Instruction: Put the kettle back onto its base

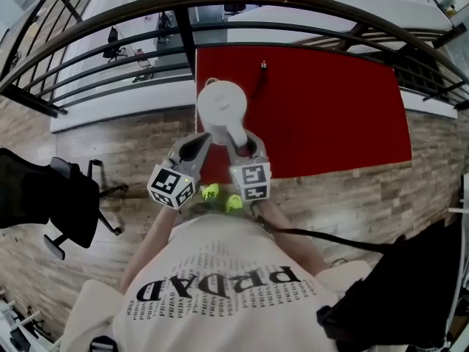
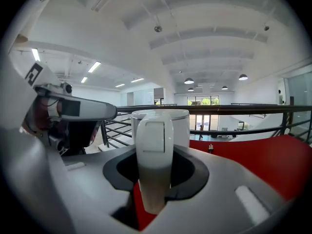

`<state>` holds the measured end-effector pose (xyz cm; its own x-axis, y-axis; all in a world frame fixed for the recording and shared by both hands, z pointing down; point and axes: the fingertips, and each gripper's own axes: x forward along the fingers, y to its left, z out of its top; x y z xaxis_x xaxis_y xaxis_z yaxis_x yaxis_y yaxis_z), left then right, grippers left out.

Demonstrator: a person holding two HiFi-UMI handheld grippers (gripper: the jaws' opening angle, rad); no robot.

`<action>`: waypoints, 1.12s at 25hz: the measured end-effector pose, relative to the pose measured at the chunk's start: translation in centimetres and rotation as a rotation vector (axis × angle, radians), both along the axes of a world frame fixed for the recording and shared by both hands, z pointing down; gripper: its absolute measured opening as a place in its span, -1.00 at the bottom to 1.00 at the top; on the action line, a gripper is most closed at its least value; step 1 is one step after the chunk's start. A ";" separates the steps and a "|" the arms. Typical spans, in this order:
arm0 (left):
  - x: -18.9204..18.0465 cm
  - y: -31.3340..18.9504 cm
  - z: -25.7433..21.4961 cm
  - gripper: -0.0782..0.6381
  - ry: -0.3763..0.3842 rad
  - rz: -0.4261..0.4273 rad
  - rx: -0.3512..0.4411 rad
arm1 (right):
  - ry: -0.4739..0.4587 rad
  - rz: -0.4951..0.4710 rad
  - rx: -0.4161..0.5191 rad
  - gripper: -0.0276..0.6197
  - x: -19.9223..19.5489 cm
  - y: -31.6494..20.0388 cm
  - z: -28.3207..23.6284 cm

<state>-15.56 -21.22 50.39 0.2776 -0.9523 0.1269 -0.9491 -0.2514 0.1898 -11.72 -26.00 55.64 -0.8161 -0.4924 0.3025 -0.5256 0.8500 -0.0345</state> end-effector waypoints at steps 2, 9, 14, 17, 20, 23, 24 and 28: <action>-0.2 0.0 0.3 -0.76 -0.001 0.003 -0.003 | -0.009 -0.007 0.008 -0.53 0.0 0.1 0.1; -0.2 -0.6 0.2 -0.76 0.005 0.020 0.005 | -0.028 -0.024 0.037 -0.53 0.2 0.5 0.2; 0.3 -0.8 0.4 -0.76 0.006 0.035 0.006 | -0.040 -0.026 0.049 -0.53 0.4 0.6 0.3; 0.6 -0.6 0.7 -0.76 0.003 0.038 -0.001 | -0.052 -0.031 0.047 -0.53 0.4 0.7 0.2; 0.8 -0.3 1.4 -0.76 -0.031 0.035 -0.004 | -0.059 -0.050 0.041 -0.52 0.5 0.8 0.1; 1.1 -0.1 3.8 -0.76 -0.077 0.030 -0.032 | -0.068 -0.073 0.030 -0.50 0.5 0.5 0.2; 1.1 0.1 4.5 -0.76 -0.073 0.022 -0.045 | -0.068 -0.082 0.027 -0.50 0.4 0.5 0.3; 1.1 0.5 5.5 -0.76 -0.047 -0.011 -0.064 | -0.045 -0.113 0.038 -0.52 0.3 0.3 0.4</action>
